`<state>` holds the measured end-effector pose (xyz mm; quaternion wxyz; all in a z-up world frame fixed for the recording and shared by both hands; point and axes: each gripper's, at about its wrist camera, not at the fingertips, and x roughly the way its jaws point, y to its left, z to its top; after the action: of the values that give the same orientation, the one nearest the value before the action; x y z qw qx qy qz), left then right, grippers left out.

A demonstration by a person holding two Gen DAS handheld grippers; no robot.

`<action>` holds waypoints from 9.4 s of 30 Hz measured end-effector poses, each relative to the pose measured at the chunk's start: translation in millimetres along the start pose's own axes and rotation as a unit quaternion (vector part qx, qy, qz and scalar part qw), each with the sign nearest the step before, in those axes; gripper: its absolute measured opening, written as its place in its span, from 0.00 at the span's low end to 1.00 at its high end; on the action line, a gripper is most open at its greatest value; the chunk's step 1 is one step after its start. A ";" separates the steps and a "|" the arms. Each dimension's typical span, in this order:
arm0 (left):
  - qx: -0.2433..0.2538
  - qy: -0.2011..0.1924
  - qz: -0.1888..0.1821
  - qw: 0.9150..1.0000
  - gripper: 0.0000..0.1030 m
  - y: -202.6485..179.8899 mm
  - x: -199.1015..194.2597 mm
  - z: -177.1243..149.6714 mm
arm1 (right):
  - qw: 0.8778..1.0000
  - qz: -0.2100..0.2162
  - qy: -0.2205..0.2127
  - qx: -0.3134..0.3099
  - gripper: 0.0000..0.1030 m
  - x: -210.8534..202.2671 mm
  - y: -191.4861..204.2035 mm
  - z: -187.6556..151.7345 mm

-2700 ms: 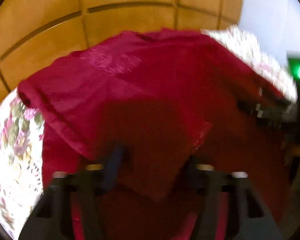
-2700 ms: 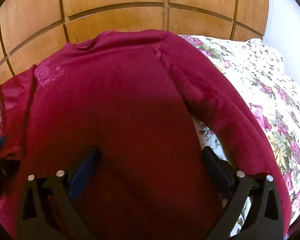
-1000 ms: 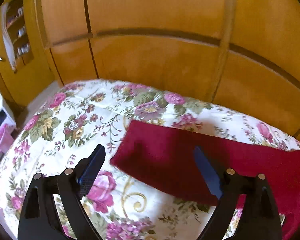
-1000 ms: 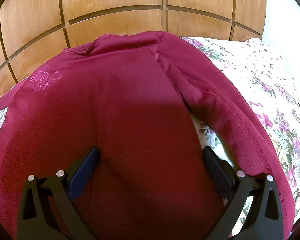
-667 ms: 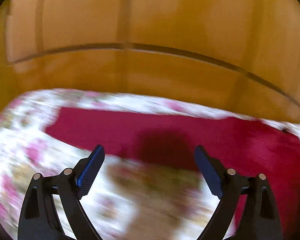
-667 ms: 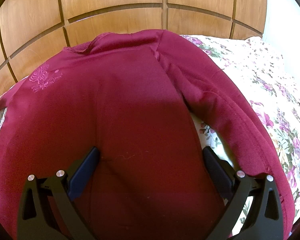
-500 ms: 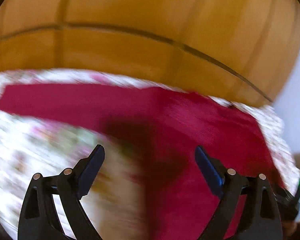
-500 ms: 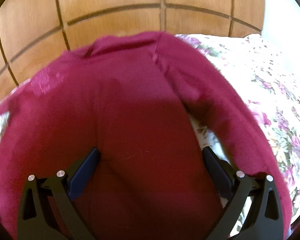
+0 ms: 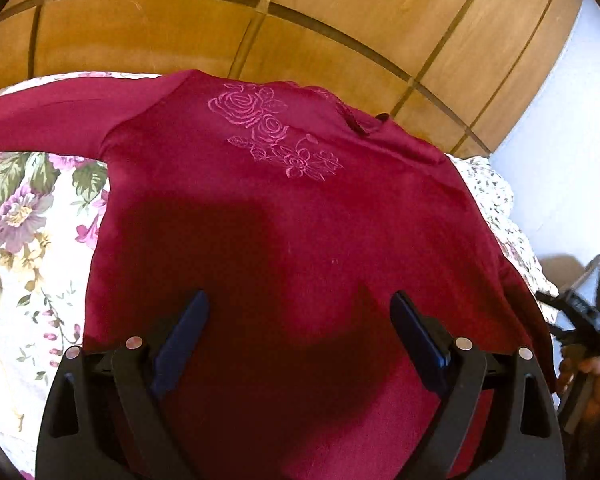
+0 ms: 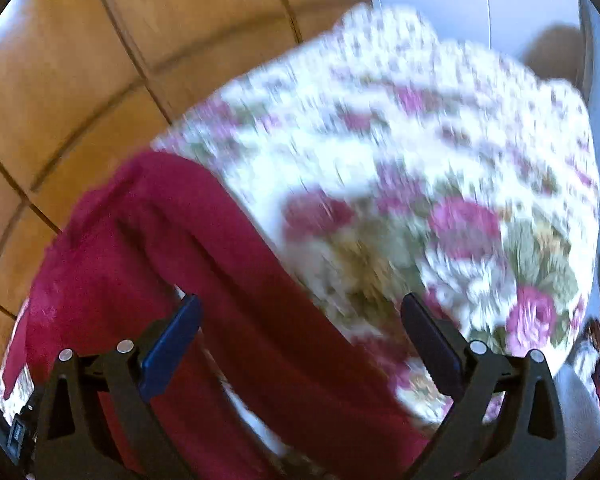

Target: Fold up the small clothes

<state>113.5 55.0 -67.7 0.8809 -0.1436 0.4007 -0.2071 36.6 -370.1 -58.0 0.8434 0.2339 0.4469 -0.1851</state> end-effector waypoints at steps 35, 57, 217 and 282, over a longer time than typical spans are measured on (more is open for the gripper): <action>-0.009 -0.001 -0.030 0.999 0.96 -2.3 0.8 -2.5 | 0.986 -0.034 -0.153 -0.060 0.89 -30.2 -4.3 71.9; -0.018 -0.006 -0.035 0.999 0.96 -1.4 -5.8 -3.5 | 0.904 0.125 -0.111 0.394 0.66 -11.4 -175.7 38.2; -0.017 0.013 0.017 1.000 0.69 64.5 -142.0 28.2 | 0.988 0.084 -0.013 -0.129 0.67 -36.3 67.7 -22.4; -0.097 -0.047 -0.006 0.994 0.09 69.4 51.1 74.1 | 0.988 0.027 -0.149 -0.021 0.98 17.4 52.9 34.3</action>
<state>217.8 97.6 -82.5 0.8792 -0.2406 0.3764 -0.1657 96.4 -347.6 -43.6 0.9099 0.1976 0.3141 -0.1854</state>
